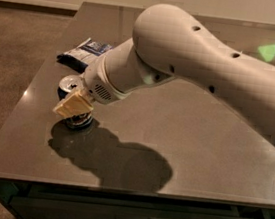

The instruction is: Knock pepsi can over

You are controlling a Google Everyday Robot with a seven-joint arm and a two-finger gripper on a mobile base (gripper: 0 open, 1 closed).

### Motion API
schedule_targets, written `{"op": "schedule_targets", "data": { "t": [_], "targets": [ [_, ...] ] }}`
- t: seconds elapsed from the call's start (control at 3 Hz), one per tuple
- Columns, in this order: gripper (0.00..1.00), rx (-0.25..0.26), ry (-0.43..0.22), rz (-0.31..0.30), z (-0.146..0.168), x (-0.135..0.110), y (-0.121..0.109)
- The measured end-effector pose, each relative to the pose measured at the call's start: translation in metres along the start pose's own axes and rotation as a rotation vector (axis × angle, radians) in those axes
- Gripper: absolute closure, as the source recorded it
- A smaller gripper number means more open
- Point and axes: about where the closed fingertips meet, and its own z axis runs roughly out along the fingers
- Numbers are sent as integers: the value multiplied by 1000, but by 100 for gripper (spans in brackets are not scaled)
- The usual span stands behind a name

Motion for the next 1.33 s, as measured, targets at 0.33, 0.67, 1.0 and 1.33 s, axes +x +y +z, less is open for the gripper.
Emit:
{"op": "schedule_targets", "data": {
  "t": [0.33,0.67,1.0,1.33],
  "targets": [
    [64,-7,-10,10,-4,-1,-3],
    [87,1,3,29,-18,2,-20],
    [100,28,50,46,-48,16,-54],
    [100,51,123,46,-76,40,-87]
  ]
}}
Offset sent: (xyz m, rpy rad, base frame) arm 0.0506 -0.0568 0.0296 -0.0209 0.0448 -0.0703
